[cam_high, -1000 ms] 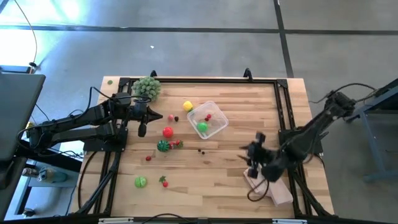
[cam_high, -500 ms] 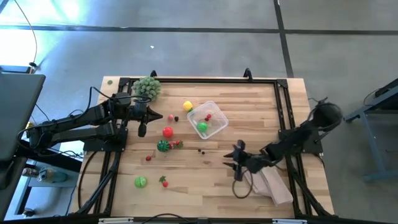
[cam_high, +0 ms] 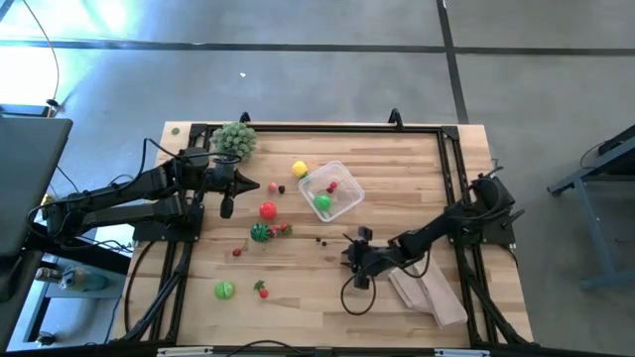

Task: Pick and placing Produce into tupperware
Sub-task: Put the blueberry into the transparent bin

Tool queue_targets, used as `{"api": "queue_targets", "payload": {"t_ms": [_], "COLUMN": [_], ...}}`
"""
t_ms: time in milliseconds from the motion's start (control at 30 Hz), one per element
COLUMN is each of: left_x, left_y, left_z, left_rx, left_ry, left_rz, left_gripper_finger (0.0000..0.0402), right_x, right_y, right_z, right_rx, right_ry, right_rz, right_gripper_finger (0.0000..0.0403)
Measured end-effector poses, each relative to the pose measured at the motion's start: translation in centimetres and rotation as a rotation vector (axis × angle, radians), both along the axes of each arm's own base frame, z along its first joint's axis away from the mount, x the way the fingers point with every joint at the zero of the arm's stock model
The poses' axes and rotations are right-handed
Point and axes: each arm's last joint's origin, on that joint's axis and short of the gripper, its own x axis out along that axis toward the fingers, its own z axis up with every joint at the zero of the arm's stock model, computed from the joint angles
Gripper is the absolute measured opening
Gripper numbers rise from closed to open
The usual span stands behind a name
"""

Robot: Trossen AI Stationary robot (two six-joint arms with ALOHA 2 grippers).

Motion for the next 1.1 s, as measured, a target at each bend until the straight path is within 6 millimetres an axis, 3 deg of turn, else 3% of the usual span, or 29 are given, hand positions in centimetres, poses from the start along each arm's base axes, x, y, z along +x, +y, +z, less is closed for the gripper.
{"api": "queue_targets", "payload": {"t_ms": [300,633,1100], "left_x": [0.0,0.0,0.0], "left_y": [0.0,0.0,0.0], "left_z": [0.0,0.0,0.0], "left_rx": [0.0,0.0,0.0], "left_ry": [0.0,0.0,0.0], "left_rz": [-0.001,0.0,0.0], "left_gripper_finger": [0.0001,0.0001,0.0001], "right_x": [1.5,2.5,3.4], "right_y": [-0.7,-3.1,-4.5], "right_z": [0.2,0.3,0.7], "right_rx": [-0.003,0.035,0.059], "right_ry": [-0.014,-0.013,-0.047], "right_rz": [-0.03,-0.08,0.006], "right_gripper_finger": [0.014,0.014,0.0141]}}
